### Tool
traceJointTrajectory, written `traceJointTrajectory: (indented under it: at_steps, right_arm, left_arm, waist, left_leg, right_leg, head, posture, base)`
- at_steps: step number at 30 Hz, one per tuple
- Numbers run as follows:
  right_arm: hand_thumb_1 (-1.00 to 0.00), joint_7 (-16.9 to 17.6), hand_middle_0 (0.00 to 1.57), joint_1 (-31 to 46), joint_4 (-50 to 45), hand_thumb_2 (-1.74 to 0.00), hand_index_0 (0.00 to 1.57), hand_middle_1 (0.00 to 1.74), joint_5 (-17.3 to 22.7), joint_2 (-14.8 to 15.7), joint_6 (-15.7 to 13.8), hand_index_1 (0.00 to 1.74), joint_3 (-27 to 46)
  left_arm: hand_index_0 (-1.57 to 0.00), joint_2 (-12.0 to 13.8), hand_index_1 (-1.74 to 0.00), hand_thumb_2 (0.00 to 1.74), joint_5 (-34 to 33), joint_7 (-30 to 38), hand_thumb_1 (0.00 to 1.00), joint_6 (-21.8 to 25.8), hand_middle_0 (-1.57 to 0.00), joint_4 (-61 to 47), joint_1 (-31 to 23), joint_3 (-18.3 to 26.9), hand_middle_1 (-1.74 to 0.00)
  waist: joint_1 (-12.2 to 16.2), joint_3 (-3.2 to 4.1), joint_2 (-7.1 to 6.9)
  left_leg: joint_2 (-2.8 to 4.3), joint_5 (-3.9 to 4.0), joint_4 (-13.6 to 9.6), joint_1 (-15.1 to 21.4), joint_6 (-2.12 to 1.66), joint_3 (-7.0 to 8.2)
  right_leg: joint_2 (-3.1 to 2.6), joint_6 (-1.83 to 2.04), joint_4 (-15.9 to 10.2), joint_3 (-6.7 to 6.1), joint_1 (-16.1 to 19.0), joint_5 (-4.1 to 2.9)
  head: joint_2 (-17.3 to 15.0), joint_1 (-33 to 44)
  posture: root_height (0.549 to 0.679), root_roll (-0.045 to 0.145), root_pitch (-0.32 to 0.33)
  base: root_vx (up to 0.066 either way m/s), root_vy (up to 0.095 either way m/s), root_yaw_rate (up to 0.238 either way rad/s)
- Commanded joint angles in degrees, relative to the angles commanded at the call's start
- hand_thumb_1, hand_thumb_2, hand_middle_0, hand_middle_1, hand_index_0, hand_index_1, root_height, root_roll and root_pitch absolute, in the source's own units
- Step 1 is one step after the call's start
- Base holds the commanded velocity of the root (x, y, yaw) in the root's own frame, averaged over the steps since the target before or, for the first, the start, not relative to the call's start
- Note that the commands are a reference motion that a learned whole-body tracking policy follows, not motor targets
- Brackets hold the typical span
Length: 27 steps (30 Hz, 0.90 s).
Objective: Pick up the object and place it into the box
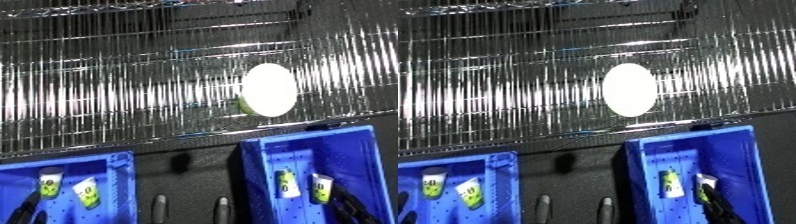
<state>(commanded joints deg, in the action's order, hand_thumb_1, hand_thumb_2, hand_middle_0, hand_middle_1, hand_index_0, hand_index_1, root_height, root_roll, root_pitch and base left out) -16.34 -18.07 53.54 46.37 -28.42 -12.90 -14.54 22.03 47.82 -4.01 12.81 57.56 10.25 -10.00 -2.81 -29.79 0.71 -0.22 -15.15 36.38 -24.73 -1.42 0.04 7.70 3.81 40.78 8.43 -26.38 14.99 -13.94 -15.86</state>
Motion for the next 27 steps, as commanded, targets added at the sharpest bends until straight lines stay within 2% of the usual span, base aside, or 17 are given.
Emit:
traceJointTrajectory:
  at_steps: [5,8,10,15,19,24,27]
  right_arm:
    - [0.0,-2.5,0.0,1.03,-10.83,0.0,0.0,0.0,-0.99,-1.58,0.54,0.0,-2.33]
    - [0.0,-0.66,0.0,3.14,-23.07,0.0,0.0,0.0,-0.47,-2.83,-1.09,0.0,-2.67]
    - [0.0,1.38,0.0,4.9,-30.52,0.0,0.0,0.0,-1.27,-3.25,-3.57,0.0,-1.6]
    - [0.0,5.21,0.0,7.17,-41.7,0.0,0.0,0.0,-4.14,-3.18,-12.14,0.0,3.0]
    - [0.0,9.05,0.0,7.68,-48.78,0.0,0.0,0.0,-7.09,-3.34,-16.46,0.0,6.46]
    - [0.0,14.28,0.0,7.71,-55.61,0.0,0.0,0.0,-10.65,-3.29,-20.74,0.0,10.38]
    - [0.0,15.83,0.0,6.82,-57.93,0.0,0.0,0.0,-13.0,-3.8,-21.19,0.0,11.27]
  left_arm:
    - [0.0,0.56,0.0,0.0,-0.19,1.18,0.0,-0.7,0.0,-2.92,-1.79,0.63,0.0]
    - [0.0,0.85,0.0,0.0,0.02,1.8,0.0,-0.6,0.0,-4.55,-3.6,1.22,0.0]
    - [0.0,0.77,0.0,0.0,0.23,1.76,0.0,-0.17,0.0,-4.7,-4.64,1.94,0.0]
    - [0.0,-0.4,0.0,0.0,0.56,1.08,0.0,1.28,0.0,-3.48,-5.93,3.79,0.0]
    - [0.0,-1.25,0.0,0.0,0.69,0.9,0.0,1.91,0.0,-2.83,-5.99,4.49,0.0]
    - [0.0,-1.87,0.0,0.0,0.45,0.82,0.0,1.66,0.0,-2.56,-5.96,5.33,0.0]
    - [0.0,-1.97,0.0,0.0,0.13,0.7,0.0,1.36,0.0,-2.44,-5.93,5.5,0.0]
  waist:
    - [0.81,0.0,-0.21]
    - [1.7,0.0,-0.51]
    - [2.43,0.0,-0.69]
    - [4.09,0.0,-0.89]
    - [4.91,0.0,-0.85]
    - [5.46,0.0,-0.63]
    - [5.42,0.0,-0.49]
  left_leg:
    - [0.22,-0.36,0.85,-0.5,-0.03,0.43]
    - [0.48,-0.43,1.2,-0.94,0.0,0.77]
    - [0.7,-0.49,1.34,-1.11,0.06,1.0]
    - [1.26,-0.69,1.48,-1.44,0.2,1.71]
    - [1.5,-0.88,1.52,-1.77,0.14,2.31]
    - [1.49,-1.09,1.67,-1.98,0.01,2.8]
    - [1.45,-1.19,1.93,-2.1,-0.05,2.98]
  right_leg:
    - [-0.15,-0.21,0.22,-0.38,-0.47,0.03]
    - [-0.35,-0.38,0.44,-0.73,-0.99,0.13]
    - [-0.55,-0.44,0.58,-1.05,-1.33,0.26]
    - [-0.99,-0.45,0.96,-1.83,-2.1,0.68]
    - [-1.17,-0.39,1.1,-2.17,-2.59,0.89]
    - [-1.32,-0.36,1.17,-2.39,-2.82,1.05]
    - [-1.28,-0.42,1.29,-2.42,-2.92,1.07]
  head:
    - [2.28,-0.04]
    - [2.54,1.33]
    - [2.77,2.45]
    - [3.71,4.99]
    - [4.48,5.51]
    - [5.51,5.3]
    - [5.91,4.42]
  posture:
    - [0.641,0.037,0.043]
    - [0.641,0.039,0.048]
    - [0.64,0.04,0.052]
    - [0.639,0.042,0.061]
    - [0.639,0.045,0.068]
    - [0.639,0.048,0.073]
    - [0.639,0.051,0.073]
  base:
    - [0.004,-0.008,-0.085]
    - [-0.003,-0.006,-0.11]
    - [0.002,0.014,-0.147]
    - [0.002,0.035,-0.149]
    - [0.001,0.026,-0.07]
    - [0.015,0.018,-0.025]
    - [0.021,0.003,0.002]
